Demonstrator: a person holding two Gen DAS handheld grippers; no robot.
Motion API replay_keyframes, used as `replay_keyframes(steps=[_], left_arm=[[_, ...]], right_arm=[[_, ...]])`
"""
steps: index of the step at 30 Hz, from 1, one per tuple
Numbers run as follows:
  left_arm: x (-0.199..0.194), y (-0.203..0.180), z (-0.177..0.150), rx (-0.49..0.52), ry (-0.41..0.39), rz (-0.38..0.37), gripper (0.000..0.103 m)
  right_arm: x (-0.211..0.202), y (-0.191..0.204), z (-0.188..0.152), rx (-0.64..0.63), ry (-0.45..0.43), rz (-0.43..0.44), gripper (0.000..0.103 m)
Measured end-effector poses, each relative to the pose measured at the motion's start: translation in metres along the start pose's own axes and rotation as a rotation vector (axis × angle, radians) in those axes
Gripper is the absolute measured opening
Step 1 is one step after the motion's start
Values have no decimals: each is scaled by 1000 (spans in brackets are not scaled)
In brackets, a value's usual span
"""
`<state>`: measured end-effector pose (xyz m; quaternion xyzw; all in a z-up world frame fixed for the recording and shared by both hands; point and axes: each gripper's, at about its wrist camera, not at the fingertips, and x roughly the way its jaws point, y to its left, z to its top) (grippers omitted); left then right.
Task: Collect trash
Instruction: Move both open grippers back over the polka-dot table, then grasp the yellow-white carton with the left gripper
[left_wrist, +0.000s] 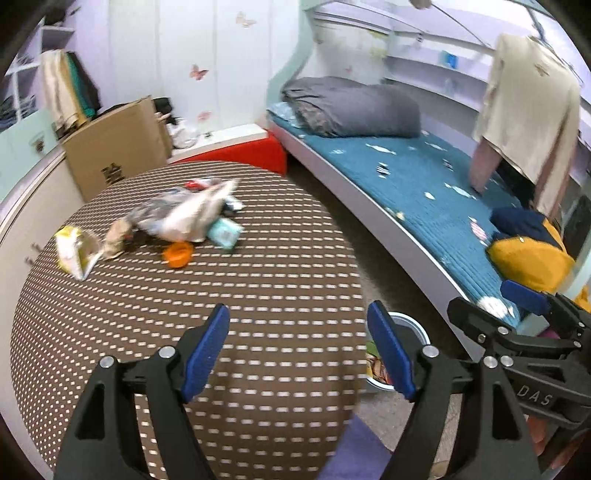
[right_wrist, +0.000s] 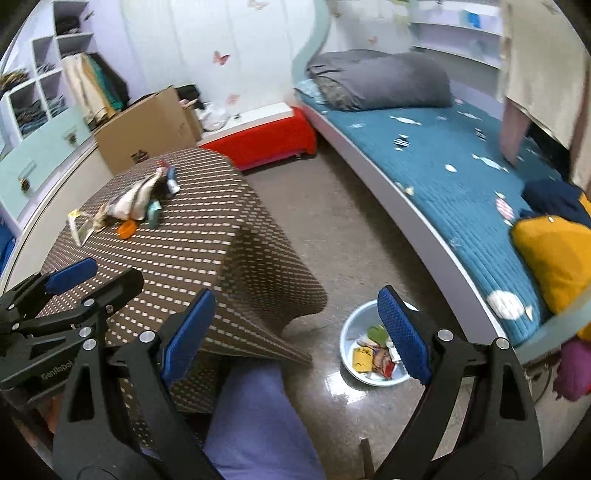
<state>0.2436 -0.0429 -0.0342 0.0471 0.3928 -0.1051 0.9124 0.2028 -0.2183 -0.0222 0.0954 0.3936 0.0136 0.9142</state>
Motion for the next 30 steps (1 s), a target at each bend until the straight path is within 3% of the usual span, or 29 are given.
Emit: replay_keyframes(steps=[13,24,30], left_arm=[[-5,102,7,-161,-16,133,86],[16,198,19,-281,18,290,88],[40,237,32,-317,54,332,88]], right_arm=[[34,91,29,-163,33,104,88],[81,165,59,-280,72,163,88],[111,193,77,-310,101,186,88]])
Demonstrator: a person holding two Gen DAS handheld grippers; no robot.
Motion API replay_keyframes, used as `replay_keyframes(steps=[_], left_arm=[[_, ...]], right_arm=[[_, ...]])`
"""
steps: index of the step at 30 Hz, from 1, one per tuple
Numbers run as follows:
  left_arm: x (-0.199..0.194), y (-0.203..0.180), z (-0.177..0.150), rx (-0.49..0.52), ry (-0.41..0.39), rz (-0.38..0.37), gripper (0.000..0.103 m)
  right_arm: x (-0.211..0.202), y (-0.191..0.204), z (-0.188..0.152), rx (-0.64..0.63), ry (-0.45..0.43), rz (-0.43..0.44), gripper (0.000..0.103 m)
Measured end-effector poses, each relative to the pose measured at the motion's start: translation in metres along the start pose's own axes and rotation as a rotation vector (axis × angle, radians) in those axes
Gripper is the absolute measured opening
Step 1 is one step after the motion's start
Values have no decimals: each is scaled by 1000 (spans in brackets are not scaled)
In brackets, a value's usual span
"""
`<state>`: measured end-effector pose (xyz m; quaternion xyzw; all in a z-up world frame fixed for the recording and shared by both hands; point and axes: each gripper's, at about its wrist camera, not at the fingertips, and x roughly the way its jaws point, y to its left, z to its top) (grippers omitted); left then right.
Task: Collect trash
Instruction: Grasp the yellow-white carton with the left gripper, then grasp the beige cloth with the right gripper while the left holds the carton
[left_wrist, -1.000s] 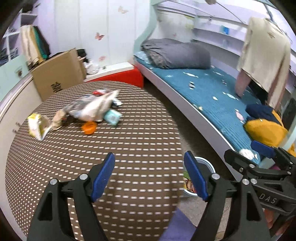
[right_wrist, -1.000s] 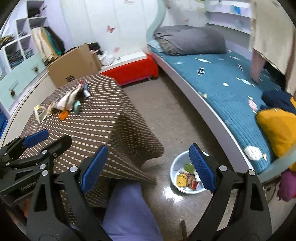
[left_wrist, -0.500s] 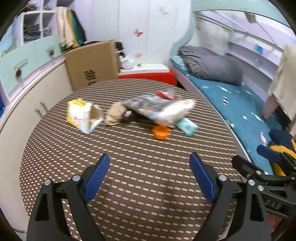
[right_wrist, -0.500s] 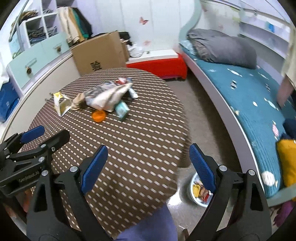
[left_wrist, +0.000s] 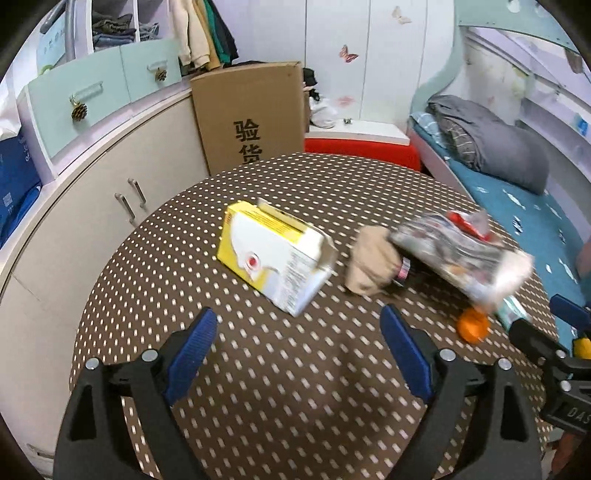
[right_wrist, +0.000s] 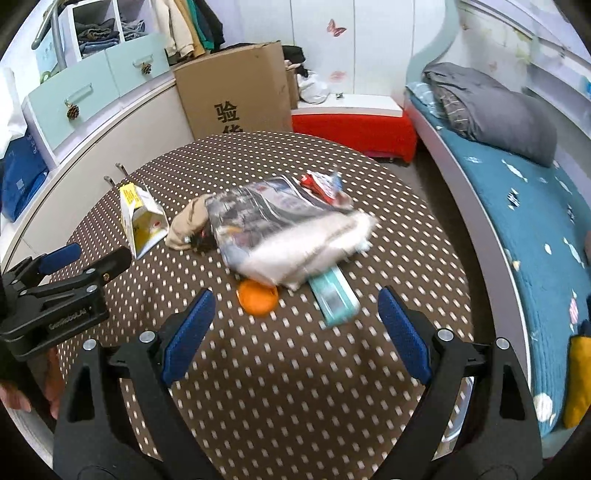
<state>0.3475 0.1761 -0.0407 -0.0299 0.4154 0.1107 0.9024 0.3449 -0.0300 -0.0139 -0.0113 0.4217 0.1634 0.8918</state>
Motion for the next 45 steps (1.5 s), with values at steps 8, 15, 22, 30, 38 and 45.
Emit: replay_keyframes(steps=[8,15,22,30,38,45], left_arm=[[49,18,19,-8,64,58,88],[58,32,23,-39,29,8,22],[34,64,19,-139,-64,-37,3],[5,88,4,-154,-139,-32,3],[-1,104,-6,-166,-143,-41,3],[7,111,-11,-151,-130,-37,3]], right_arm=[[24,14,19,-59,31,-2,88],[25,29,26,-113,24,-26,88],[15,54,30,-172,-11,71,88],[-3,68,37,-150,-122,84,88],[52,107,49,-247,71,298,59],[97,107,61,-244,83,138,54]])
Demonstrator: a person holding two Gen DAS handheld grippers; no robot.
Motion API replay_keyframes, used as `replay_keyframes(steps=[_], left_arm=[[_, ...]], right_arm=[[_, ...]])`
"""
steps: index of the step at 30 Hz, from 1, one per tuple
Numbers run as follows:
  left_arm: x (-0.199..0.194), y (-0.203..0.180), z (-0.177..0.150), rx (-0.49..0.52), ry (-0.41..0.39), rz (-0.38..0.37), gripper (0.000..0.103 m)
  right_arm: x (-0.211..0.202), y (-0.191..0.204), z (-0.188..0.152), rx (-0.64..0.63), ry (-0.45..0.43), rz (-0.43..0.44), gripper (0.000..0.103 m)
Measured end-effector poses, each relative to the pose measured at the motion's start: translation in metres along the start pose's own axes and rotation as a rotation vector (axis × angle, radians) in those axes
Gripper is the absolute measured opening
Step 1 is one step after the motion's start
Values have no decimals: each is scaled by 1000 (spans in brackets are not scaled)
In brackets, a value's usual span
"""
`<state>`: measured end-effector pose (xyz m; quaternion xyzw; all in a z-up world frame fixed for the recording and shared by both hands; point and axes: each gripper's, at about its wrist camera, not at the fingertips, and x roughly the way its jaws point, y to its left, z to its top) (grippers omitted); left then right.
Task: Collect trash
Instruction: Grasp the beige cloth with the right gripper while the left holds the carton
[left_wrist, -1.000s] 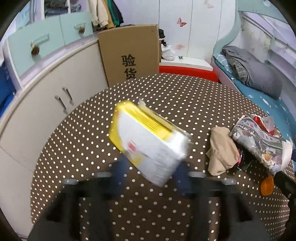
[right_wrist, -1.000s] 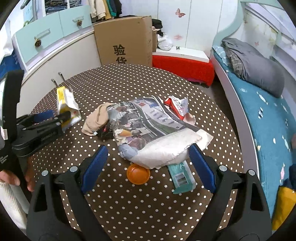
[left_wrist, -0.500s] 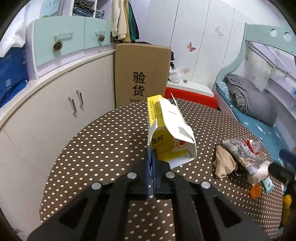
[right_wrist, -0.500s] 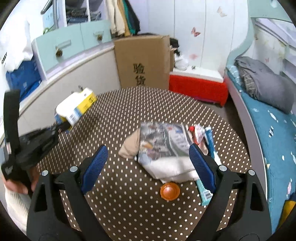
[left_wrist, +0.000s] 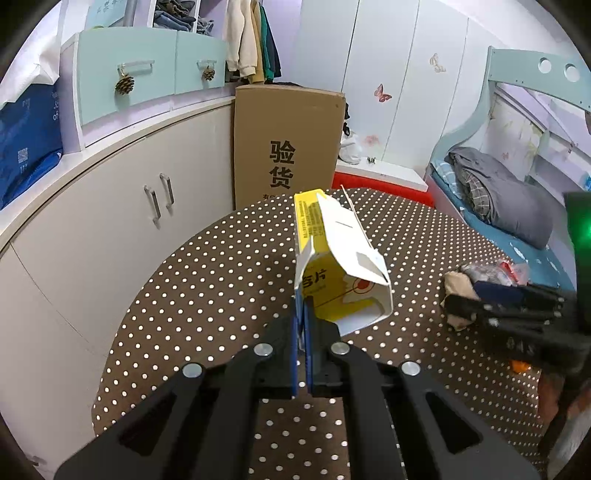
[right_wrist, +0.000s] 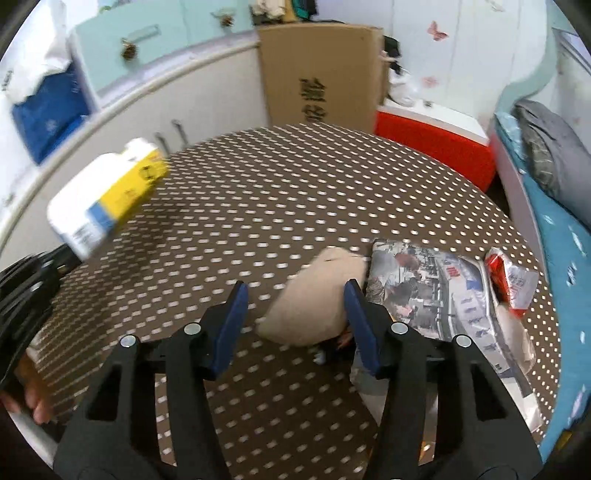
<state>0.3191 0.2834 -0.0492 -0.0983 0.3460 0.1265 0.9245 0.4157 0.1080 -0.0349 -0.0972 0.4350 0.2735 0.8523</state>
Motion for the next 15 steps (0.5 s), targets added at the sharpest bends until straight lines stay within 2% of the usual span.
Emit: replay_keyframes(steps=[4,6,7,9,15], left_arm=[[4,2,-2,-5,12,-5,3],[3,1,-3,2,12,-4,3],[1,-1,-4,7,9,0,3],[-3,-2,-5,15,4,-4,3],[-20,-10,-7,29,-15,-8,3]], right_arm=[[20,-4,4,9,40,-33,51],[22,0,6,-18,28,-69,36],[21,-2,6,-3,33,-58,33],[17,-6,6,29,48,-31,30],[-13,-10,-12,70,18,26,29]])
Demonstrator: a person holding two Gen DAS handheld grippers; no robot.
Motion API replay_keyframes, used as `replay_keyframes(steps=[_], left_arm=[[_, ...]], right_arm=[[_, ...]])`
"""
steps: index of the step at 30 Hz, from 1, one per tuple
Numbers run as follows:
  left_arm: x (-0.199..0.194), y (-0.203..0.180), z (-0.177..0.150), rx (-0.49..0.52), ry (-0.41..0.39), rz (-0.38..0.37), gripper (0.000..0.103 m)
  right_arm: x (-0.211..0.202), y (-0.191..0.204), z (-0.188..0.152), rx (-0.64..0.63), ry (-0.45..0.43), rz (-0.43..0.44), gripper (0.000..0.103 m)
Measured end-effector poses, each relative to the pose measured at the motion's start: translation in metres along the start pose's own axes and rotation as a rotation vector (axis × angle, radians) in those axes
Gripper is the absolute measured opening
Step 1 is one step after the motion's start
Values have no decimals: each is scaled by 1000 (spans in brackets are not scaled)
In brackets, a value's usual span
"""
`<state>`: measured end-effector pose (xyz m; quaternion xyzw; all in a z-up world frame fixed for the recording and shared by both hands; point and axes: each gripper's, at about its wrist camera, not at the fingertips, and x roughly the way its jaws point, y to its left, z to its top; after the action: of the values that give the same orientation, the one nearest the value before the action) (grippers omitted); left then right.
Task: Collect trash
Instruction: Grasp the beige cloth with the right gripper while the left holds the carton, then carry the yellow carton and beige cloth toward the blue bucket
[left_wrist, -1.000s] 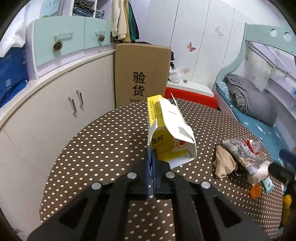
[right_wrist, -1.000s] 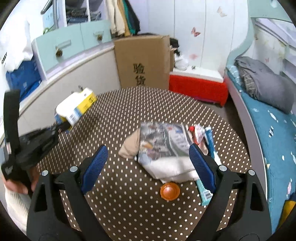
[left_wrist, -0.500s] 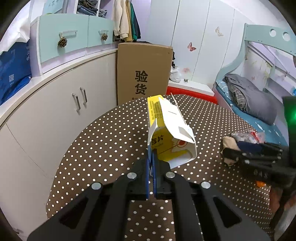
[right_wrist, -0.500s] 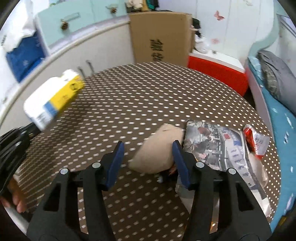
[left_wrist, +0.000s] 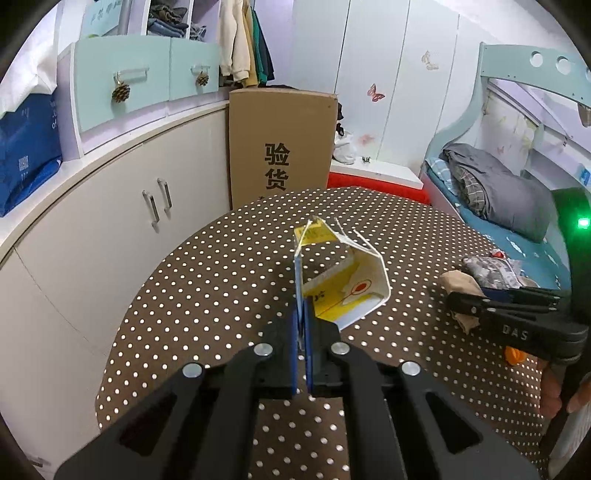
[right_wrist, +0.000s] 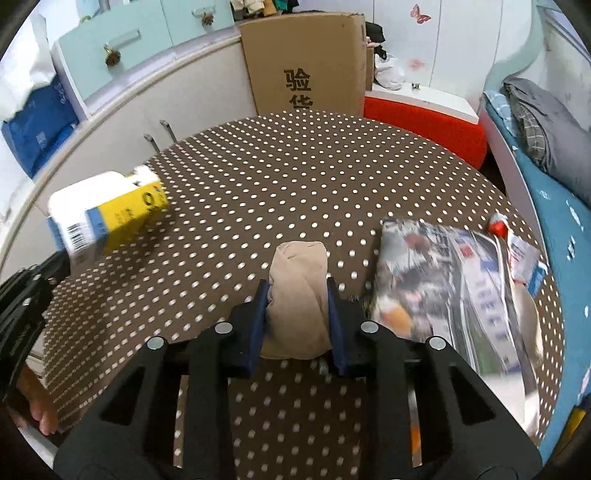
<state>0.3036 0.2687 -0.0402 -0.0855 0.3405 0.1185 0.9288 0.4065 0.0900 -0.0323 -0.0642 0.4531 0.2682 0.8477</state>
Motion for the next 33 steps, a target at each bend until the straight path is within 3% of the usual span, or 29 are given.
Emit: replay_keyframes(steps=[3,10,33], left_arm=[[-12,-8,-2,14,-12,-6,3],[-35,-28,-6,30,-28,-28,3],[-85,-176,-36,228,-50,-211,3]], right_arm=[[-17,-1,-10,20,-15,42,29],[-63,-7,-28,31,-70,44,29],[-158,-104,-117,207,-153,-68,30]])
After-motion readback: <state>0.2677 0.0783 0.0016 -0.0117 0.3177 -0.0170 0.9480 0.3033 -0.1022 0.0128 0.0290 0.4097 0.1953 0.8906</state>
